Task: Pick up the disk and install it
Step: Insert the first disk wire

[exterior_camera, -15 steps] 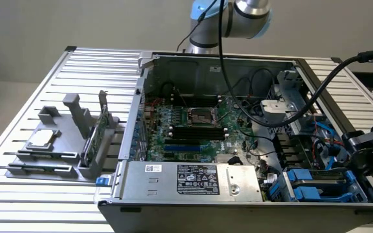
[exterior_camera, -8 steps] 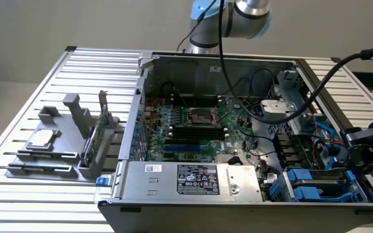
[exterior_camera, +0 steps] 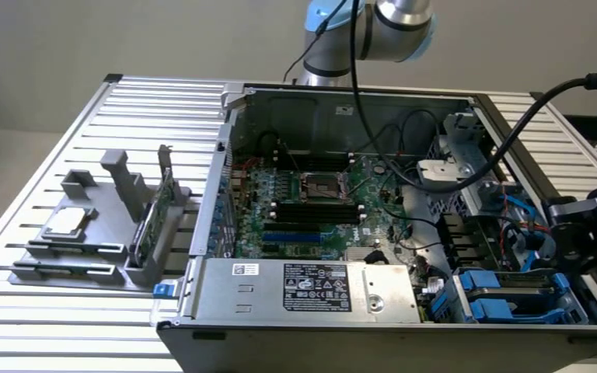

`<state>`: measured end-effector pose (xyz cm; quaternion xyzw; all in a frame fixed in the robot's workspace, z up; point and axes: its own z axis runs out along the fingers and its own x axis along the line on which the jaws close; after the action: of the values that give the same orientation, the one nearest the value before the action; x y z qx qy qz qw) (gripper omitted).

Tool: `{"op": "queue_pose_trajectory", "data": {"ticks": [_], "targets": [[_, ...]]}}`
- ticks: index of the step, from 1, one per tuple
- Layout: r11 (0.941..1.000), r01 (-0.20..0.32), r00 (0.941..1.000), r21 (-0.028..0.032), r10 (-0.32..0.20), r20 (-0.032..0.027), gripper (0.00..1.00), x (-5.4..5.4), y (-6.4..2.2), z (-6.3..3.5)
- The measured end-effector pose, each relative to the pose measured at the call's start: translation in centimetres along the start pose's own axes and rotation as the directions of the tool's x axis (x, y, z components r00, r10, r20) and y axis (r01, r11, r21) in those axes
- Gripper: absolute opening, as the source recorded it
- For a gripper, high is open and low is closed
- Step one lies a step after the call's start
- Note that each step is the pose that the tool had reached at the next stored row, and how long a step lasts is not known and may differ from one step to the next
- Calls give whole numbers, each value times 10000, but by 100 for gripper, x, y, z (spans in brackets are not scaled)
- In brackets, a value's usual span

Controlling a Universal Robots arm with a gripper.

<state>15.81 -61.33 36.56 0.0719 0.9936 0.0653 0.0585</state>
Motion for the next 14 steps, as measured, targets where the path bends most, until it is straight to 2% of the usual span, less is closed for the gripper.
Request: {"op": "queue_pose_trajectory", "data": {"ticks": [3, 6, 9, 14], "targets": [[9992, -388, 9992, -117, 389, 28, 23, 0, -1, 2], [9967, -798, 9968, -177, 799, 67, 23, 1, 0, 5], [9921, -1240, 9922, -191, 1243, 120, 23, 1, -2, 9], [9804, -1966, 9802, -152, 1969, 226, 23, 1, -2, 9]]}}
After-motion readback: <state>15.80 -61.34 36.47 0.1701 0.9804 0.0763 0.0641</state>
